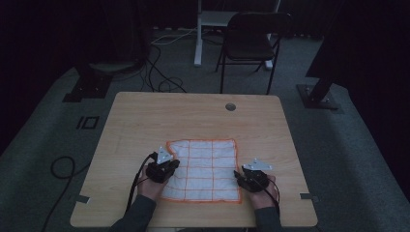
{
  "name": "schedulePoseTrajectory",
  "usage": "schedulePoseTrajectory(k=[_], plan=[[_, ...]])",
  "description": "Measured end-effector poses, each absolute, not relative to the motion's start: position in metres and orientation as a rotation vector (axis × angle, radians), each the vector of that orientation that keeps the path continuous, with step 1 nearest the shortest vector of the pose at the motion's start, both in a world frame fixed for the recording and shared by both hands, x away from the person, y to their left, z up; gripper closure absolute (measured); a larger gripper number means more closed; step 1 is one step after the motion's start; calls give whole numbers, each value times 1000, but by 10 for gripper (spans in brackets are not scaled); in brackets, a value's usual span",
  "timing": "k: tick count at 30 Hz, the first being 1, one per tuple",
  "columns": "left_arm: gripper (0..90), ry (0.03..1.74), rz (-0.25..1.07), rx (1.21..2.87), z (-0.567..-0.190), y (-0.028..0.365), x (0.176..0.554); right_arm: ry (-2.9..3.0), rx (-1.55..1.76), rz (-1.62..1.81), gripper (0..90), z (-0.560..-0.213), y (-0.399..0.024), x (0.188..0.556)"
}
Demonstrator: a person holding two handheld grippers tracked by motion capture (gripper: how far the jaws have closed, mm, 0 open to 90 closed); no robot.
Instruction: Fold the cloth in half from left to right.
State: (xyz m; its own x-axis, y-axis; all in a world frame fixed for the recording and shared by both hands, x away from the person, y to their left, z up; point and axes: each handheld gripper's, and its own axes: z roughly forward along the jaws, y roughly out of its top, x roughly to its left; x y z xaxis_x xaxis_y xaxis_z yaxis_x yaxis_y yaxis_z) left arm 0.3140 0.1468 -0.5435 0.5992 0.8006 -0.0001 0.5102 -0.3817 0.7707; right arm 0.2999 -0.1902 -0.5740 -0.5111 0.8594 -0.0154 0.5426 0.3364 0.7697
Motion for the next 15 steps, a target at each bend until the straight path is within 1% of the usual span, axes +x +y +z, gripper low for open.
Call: schedulePoseTrajectory(k=[4,11,15], plan=[[886,987,455,2072,-538,135,316,2181,1238,1012,582,-574,-193,300],[886,932,452,2090,-532,124,318,2178,1253,1004,583,-575,-197,301],[887,866,423,2091,-528,114,320,2179,1257,998,588,-576,-198,302]])
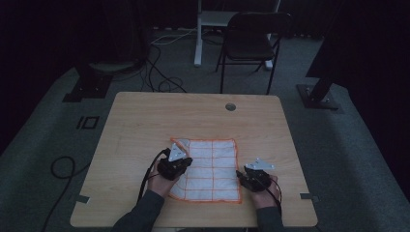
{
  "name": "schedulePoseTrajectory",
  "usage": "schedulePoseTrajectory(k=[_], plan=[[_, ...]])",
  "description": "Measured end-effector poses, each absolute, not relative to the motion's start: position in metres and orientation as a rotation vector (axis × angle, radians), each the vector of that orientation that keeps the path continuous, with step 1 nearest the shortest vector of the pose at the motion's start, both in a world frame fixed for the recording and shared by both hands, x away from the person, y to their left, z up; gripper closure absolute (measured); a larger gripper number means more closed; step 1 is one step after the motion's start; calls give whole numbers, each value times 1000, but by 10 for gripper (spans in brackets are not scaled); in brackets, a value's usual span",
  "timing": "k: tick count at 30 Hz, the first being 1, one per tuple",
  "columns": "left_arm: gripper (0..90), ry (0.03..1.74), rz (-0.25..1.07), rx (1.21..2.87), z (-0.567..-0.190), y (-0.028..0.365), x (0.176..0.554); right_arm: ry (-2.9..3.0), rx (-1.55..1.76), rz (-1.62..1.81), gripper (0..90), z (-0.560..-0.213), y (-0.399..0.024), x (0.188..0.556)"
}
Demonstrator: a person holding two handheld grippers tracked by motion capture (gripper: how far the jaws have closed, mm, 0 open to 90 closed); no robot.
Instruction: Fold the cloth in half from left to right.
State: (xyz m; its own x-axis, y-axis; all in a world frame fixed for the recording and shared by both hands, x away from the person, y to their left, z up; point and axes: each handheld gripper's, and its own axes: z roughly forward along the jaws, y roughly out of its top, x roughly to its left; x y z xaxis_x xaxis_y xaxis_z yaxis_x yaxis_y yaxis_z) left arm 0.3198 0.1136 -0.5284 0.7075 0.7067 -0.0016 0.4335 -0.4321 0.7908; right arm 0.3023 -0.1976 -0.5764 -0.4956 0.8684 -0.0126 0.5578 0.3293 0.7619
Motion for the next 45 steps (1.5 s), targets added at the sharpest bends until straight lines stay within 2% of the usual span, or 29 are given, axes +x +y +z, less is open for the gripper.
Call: schedulePoseTrajectory(k=[12,31,40,43,45], plan=[[887,794,389,2104,-521,92,323,2192,1260,986,622,-579,-197,304],[888,668,336,2109,-511,25,328,2187,1274,992,633,-579,-197,303],[886,645,280,2153,-525,1,333,2158,1277,1007,636,-577,-200,302],[766,648,272,2164,-528,2,334,2151,1280,1010,635,-577,-203,301],[730,657,278,2161,-527,8,334,2149,1283,1013,633,-576,-204,300]])
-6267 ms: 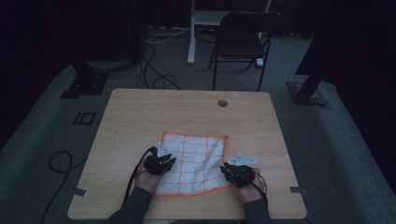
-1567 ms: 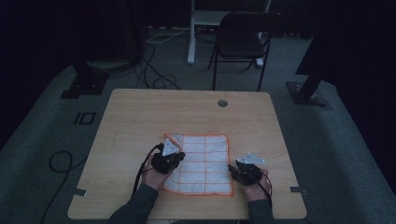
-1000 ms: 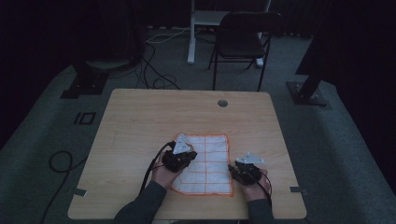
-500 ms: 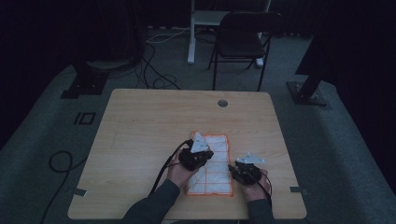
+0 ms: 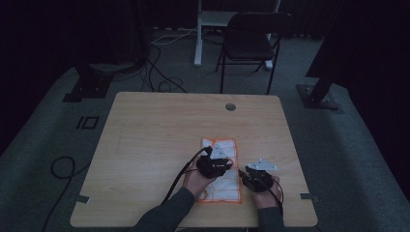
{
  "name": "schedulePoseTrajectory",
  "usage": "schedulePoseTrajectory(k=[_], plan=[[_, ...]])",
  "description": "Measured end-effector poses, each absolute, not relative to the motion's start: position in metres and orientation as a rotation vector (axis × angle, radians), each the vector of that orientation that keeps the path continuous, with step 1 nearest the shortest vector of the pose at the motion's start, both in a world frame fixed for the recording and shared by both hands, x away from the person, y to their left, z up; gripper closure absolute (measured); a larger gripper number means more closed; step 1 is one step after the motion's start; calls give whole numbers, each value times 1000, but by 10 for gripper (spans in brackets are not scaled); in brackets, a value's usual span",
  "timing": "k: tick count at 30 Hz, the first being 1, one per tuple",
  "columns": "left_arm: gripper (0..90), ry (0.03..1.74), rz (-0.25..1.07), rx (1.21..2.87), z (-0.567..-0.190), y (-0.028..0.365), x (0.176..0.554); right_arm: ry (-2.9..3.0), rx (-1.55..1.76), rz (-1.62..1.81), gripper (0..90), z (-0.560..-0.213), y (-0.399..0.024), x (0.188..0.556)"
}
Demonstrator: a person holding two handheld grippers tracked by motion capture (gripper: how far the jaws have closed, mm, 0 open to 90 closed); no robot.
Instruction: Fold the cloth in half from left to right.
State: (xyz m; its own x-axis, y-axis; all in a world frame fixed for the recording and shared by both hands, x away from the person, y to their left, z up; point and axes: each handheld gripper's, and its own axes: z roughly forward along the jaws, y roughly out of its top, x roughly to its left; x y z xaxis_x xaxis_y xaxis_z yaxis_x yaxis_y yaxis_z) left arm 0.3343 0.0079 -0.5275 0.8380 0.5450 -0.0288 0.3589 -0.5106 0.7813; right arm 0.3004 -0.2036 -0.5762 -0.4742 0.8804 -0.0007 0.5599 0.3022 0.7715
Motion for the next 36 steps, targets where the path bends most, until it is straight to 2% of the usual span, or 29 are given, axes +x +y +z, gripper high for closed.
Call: schedulePoseTrajectory(k=[5,13,21,36], plan=[[726,714,318,2142,-526,32,335,2148,1272,1019,632,-574,-202,300],[775,822,378,2153,-539,64,340,2148,1241,1024,654,-569,-193,302],[783,842,382,2209,-557,59,345,2137,1234,1030,713,-561,-187,311],[842,864,412,2245,-567,67,345,2164,1248,1052,732,-560,-164,334]])
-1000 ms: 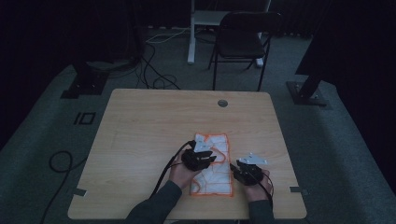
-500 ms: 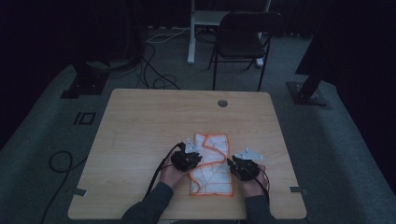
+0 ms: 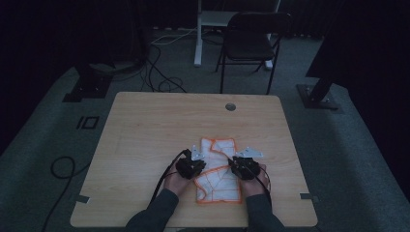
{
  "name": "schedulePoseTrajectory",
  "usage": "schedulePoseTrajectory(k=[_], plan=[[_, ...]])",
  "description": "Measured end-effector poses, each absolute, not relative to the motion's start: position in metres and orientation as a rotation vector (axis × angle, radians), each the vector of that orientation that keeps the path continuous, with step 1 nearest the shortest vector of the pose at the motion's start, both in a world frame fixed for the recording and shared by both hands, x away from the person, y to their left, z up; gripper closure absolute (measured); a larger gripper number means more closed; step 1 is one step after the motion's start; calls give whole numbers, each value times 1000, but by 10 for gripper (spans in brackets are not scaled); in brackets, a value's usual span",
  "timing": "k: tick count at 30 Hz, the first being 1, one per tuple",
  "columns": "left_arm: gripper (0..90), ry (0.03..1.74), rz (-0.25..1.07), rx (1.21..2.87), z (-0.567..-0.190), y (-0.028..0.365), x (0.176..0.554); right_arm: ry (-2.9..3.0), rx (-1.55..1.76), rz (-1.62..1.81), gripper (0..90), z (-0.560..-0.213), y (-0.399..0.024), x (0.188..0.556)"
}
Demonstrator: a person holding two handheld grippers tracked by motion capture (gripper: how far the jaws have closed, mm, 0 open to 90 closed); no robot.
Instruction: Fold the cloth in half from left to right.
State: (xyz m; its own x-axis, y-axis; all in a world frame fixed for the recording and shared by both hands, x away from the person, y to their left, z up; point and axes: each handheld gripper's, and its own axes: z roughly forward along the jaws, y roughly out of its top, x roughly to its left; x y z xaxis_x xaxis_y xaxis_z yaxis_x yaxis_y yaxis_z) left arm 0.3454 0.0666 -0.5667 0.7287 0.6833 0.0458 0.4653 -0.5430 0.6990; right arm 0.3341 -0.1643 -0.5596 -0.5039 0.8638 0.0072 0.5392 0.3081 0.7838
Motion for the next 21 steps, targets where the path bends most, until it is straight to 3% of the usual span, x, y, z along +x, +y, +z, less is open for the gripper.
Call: schedulePoseTrajectory(k=[21], plan=[[812,835,506,2306,-563,89,348,2245,1230,1051,716,-565,-134,348]])
